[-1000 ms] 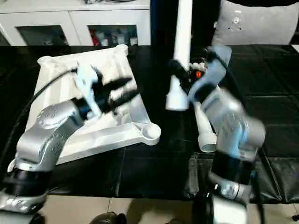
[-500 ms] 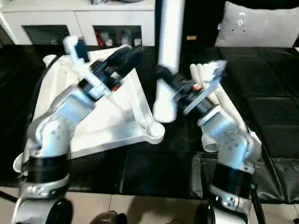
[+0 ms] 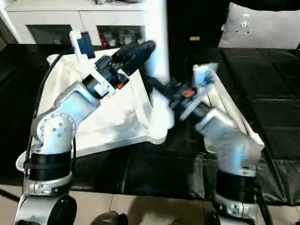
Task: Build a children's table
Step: Pick table leg
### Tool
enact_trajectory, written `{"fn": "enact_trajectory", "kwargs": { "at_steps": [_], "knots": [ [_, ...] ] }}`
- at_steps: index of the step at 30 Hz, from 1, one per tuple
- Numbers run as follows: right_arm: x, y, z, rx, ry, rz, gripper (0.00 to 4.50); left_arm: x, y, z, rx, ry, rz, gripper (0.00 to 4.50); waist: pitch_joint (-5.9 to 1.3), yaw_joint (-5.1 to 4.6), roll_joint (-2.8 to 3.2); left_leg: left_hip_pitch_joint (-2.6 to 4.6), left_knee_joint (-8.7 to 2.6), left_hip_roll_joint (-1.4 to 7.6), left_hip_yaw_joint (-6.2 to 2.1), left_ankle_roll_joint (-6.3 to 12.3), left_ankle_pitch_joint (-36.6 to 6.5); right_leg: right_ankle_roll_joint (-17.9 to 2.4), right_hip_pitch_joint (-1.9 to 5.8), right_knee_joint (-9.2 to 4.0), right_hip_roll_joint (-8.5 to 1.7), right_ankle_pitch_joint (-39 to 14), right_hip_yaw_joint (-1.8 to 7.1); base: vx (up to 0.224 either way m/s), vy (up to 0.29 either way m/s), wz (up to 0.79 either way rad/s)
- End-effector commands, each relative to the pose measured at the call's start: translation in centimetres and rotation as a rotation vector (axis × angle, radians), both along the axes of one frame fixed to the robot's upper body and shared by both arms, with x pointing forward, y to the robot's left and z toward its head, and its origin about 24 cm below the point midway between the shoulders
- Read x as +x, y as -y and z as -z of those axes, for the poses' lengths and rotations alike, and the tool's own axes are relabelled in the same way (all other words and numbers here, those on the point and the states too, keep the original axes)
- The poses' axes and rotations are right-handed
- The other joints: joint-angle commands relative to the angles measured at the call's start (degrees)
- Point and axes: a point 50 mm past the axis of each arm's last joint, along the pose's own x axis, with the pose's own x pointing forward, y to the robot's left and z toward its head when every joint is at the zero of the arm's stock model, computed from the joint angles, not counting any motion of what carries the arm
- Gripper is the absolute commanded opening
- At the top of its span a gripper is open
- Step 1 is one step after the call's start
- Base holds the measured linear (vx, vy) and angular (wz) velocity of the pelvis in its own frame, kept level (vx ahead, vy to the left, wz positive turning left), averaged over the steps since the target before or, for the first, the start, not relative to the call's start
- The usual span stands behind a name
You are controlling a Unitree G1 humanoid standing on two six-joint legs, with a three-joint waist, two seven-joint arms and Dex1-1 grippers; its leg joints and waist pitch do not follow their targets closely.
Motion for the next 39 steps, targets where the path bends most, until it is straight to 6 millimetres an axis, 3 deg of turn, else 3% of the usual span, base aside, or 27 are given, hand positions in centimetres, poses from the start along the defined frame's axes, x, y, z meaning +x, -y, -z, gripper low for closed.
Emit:
{"fn": "enact_trajectory", "kwargs": {
  "at_steps": [1, 8, 16, 18, 22, 30, 35, 36, 39],
  "knots": [
    [-0.2, -0.7, -0.6, -0.04, 0.081, 0.023, 1.86, 0.1, 0.2, -0.2, 0.053, 0.028, -0.049, 4.5, -4.16, 0.09, -1.37, 0.92, -3.23, 4.15, -1.27, 3.59, -2.22, -11.42, 2.65, -4.48, -5.47, 0.87, 2.28, 0.0, 0.0, 0.0],
    [0.6, -1.6, 0.1, -0.128, 0.194, 0.162, 1.86, 0.5, 1.1, 0.0, 0.149, 0.081, -0.22, 3.92, -4.12, -0.16, -1.35, 0.92, -3.42, 4.32, -1.36, 2.89, -3.65, -10.7, 2.59, -4.64, -5.51, -0.39, 2.35, 0.0, 0.0, 0.0],
    [1.1, -1.9, 0.3, -0.15, 0.275, 0.272, 1.85, 0.5, 1.9, 0.1, 0.079, 0.06, -0.422, 3.23, -4.18, -0.24, -1.37, 0.71, -3.13, 4.22, -1.38, 4.97, -2.74, -11.76, 2.81, -4.32, -5.46, 3.81, 2.28, 0.0, 0.0, 0.0],
    [1.2, -1.9, 0.4, -0.151, 0.28, 0.28, 1.85, 0.5, 2.1, 0.1, 0.077, 0.06, -0.433, 3.21, -4.15, -0.32, -1.4, 0.68, -3.16, 4.26, -1.42, 5.16, -3.08, -11.87, 2.78, -4.37, -5.4, 3.28, 2.23, 0.0, 0.0, 0.0],
    [1.3, -1.9, 0.5, -0.15, 0.304, 0.305, 1.85, 0.4, 2.7, 0.2, 0.083, 0.068, -0.451, 2.77, -4.15, -0.33, -1.15, 0.74, -3.17, 4.36, -1.5, 5.25, -3.64, -12.12, 2.73, -4.35, -5.48, 2.89, 2.23, 0.0, 0.0, 0.0],
    [1.4, -2.0, 0.6, -0.146, 0.316, 0.313, 1.85, 0.6, 2.7, 0.3, 0.086, 0.068, -0.464, 2.02, -4.16, -0.45, -1.18, 0.76, -3.14, 4.38, -1.49, 5.66, -3.67, -12.9, 2.71, -4.27, -5.48, 3.93, 2.21, 0.0, 0.0, 0.0],
    [1.5, -2.0, 0.6, -0.146, 0.324, 0.317, 1.85, 0.5, 3.0, 0.5, 0.078, 0.055, -0.443, 1.93, -4.19, -0.46, -1.27, 0.78, -3.11, 4.39, -1.45, 5.76, -3.66, -13.2, 2.76, -4.19, -5.51, 4.34, 2.24, 0.0, 0.0, 0.0],
    [1.5, -2.0, 0.6, -0.146, 0.325, 0.318, 1.85, 0.5, 3.0, 0.5, 0.068, 0.046, -0.435, 1.93, -4.2, -0.56, -1.62, 0.75, -3.1, 4.38, -1.38, 5.94, -3.51, -13.15, 2.79, -4.2, -5.43, 4.55, 2.24, 0.0, 0.0, 0.0],
    [1.6, -1.9, 0.6, -0.143, 0.325, 0.319, 1.85, 0.5, 3.1, 0.6, 0.04, 0.016, -0.416, 1.9, -4.19, -0.61, -1.53, 0.72, -3.08, 4.31, -1.38, 6.1, -3.47, -13.2, 2.78, -4.17, -5.45, 3.71, 2.2, 0.0, 0.0, 0.0]
  ]
}}
